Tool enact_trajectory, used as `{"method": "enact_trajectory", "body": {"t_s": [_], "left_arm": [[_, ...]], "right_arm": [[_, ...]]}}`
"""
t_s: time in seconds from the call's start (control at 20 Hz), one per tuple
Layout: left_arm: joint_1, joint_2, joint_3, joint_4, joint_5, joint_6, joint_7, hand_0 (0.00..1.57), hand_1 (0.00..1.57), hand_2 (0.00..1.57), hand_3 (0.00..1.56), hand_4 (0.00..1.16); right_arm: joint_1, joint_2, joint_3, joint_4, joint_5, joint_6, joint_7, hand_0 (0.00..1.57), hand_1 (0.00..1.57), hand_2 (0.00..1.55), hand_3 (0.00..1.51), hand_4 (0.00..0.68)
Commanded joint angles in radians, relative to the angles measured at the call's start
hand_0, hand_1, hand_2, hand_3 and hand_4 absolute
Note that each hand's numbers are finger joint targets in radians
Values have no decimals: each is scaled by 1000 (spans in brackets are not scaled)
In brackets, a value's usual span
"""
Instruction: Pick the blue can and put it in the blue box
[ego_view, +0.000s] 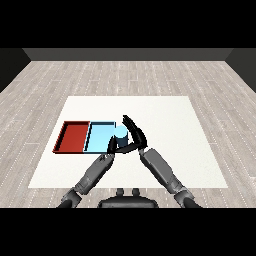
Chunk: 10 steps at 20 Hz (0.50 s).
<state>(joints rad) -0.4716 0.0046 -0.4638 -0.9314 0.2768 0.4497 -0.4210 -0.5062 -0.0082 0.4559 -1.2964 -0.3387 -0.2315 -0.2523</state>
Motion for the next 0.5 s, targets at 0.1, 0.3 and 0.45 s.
{"method": "enact_trajectory", "body": {"t_s": [0.1,0.3,0.45], "left_arm": [[100,30,-3,-103,-53,29,12,1571,1571,1571,1500,1131],[0,1,66,26,-69,-12,-15,1571,1571,1571,1493,1125],[41,-4,7,15,-83,56,-25,1571,1571,1571,1493,1126]], "right_arm": [[91,-43,-77,-102,-3,79,1,0,0,0,0,0],[232,-94,-75,-289,27,62,15,0,0,0,0,0],[258,-105,-134,-378,-2,41,59,0,0,0,0,0]]}}
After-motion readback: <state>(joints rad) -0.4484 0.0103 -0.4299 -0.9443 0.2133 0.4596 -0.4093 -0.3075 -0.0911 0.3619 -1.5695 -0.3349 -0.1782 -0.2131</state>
